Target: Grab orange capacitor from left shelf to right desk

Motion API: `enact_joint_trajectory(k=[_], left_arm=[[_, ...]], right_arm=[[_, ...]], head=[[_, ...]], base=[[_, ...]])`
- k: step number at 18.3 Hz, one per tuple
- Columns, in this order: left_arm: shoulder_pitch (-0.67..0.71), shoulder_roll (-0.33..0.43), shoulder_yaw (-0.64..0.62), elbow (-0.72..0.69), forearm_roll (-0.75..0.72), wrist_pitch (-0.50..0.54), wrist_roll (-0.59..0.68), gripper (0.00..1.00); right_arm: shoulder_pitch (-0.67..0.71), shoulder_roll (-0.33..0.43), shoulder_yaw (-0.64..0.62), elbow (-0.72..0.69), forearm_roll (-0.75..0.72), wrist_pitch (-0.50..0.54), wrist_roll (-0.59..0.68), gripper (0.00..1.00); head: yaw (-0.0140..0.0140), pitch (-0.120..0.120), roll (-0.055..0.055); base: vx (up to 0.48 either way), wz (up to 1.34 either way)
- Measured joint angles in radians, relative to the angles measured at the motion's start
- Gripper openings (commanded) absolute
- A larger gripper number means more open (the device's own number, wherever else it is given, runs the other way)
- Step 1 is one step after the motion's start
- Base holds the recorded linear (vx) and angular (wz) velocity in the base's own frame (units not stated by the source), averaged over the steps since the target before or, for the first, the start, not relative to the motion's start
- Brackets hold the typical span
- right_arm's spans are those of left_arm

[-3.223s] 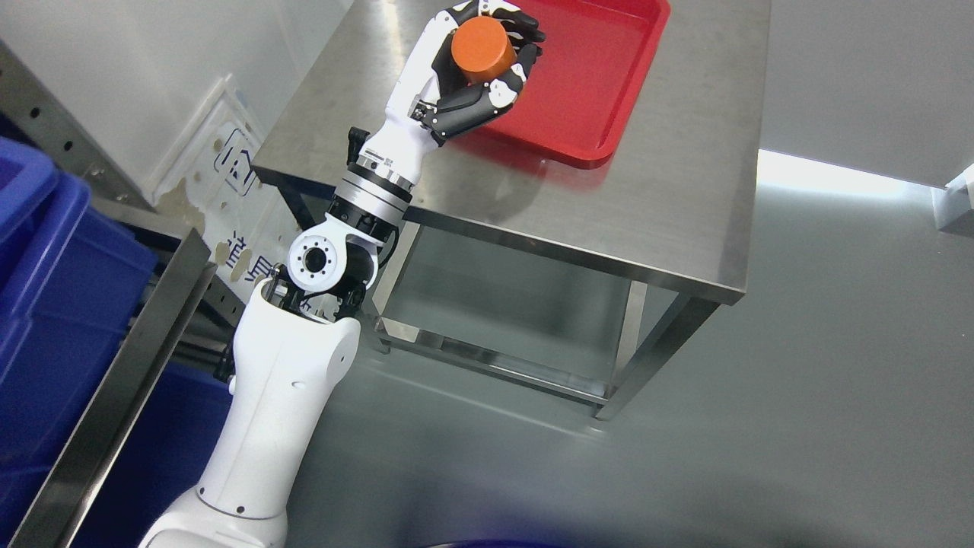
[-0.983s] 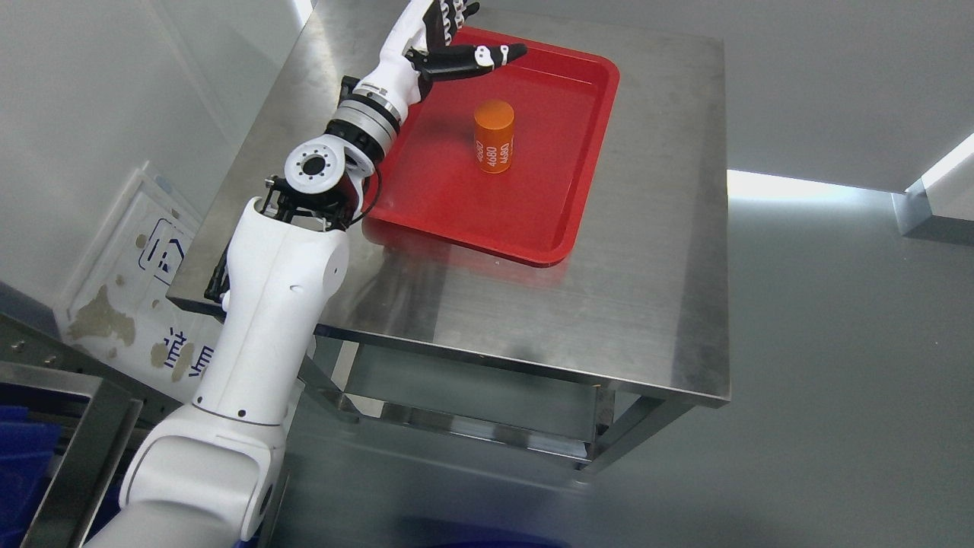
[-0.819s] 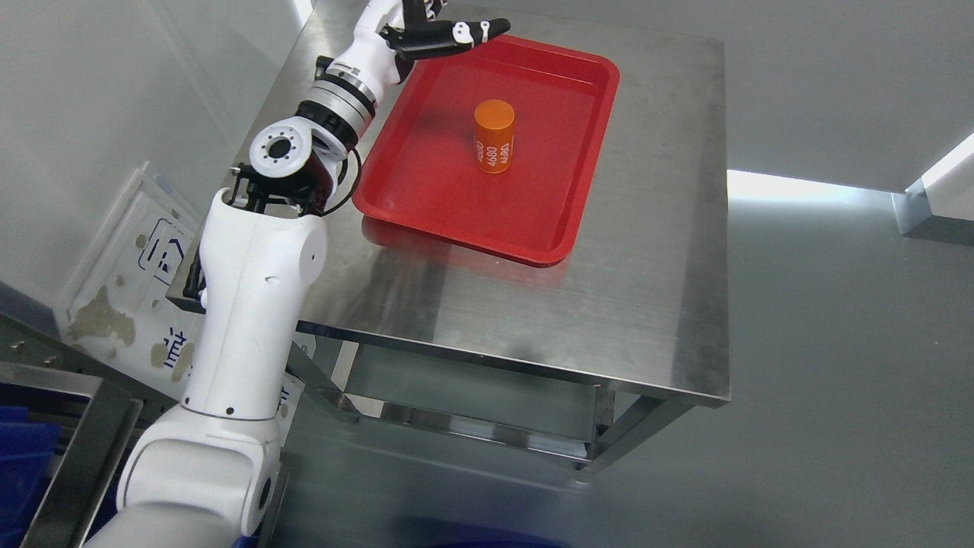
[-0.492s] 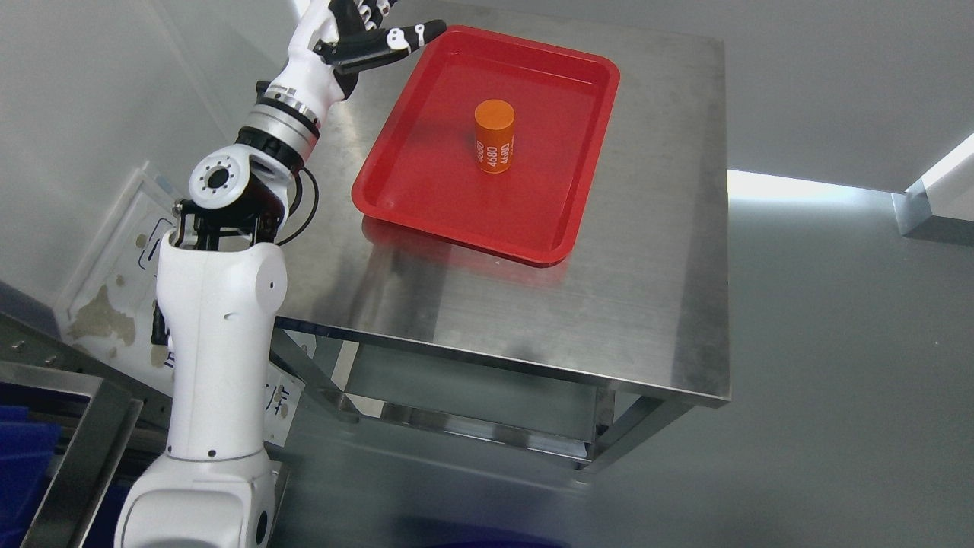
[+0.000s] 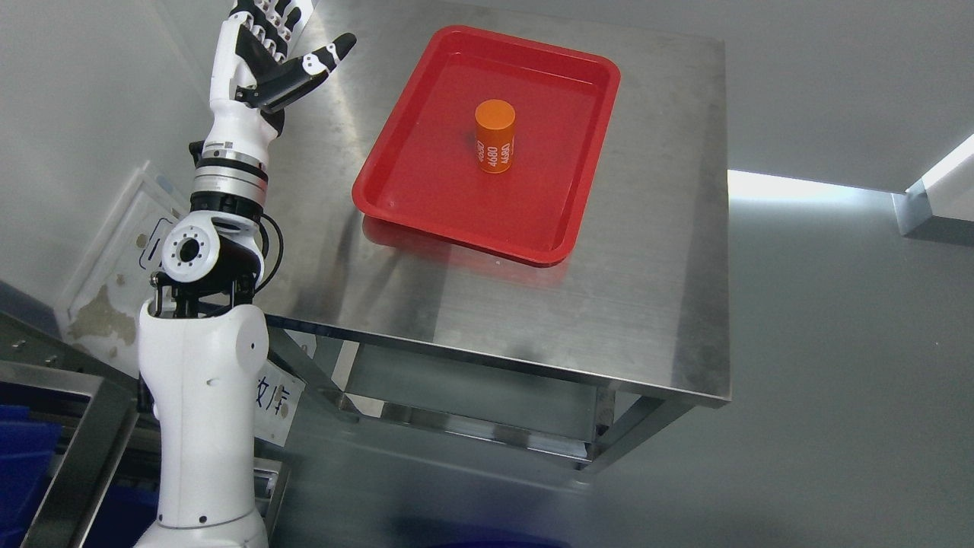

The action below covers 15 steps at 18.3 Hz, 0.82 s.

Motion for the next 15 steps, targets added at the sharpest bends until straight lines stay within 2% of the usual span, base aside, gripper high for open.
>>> enact_joint_trajectory(k=[5, 15], left_arm=[[0.064, 0.000, 0.002, -0.034, -0.001, -0.059, -0.094, 1.00], [0.129, 0.000, 0.003, -0.065, -0.002, -0.082, -0.076, 1.00]], right_arm=[[0.000, 0.000, 0.000, 0.000, 0.000, 0.000, 0.000, 1.00], [0.000, 0.000, 0.000, 0.000, 0.000, 0.000, 0.000, 1.00]], head=[[0.0000, 0.000, 0.000], [0.0000, 0.000, 0.000]], base=[[0.000, 0.00], [0.000, 0.00]])
